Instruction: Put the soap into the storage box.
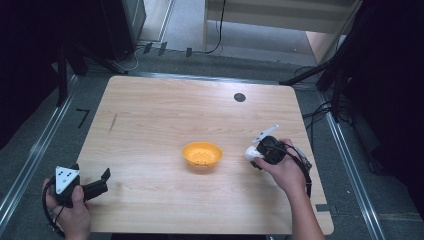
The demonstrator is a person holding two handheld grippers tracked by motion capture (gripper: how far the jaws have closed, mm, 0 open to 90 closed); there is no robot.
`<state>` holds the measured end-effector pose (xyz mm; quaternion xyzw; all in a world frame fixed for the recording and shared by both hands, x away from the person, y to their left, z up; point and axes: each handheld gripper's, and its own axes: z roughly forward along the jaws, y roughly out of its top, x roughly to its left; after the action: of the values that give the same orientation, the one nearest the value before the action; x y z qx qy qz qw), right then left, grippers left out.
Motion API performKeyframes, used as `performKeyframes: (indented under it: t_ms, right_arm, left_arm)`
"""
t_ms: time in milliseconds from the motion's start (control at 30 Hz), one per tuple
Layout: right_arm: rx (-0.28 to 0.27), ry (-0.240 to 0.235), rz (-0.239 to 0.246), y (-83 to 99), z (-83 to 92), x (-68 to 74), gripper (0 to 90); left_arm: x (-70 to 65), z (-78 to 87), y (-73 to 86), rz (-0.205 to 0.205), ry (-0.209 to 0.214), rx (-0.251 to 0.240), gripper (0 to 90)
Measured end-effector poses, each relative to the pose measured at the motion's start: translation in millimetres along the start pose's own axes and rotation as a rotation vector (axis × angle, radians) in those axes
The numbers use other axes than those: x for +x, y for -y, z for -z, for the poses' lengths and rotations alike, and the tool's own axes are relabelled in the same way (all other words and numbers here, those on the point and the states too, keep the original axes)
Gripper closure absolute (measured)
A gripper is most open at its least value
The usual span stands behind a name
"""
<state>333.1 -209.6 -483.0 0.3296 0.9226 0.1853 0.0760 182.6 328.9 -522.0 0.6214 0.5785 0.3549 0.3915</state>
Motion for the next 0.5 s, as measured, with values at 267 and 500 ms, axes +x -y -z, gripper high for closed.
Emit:
performKeyframes:
  t_ms: [267,500]
  right_arm:
    - [-0.013,-0.011,0.073,-11.6,2.6,5.4,51.0]
    - [-0.019,-0.039,0.153,-21.4,2.0,11.2,50.9]
  left_arm:
    - [0.0,0.0,0.0,0.000,0.000,0.001,0.0]
    - [0.0,-0.1,0.0,-0.001,0.001,0.000,0.0]
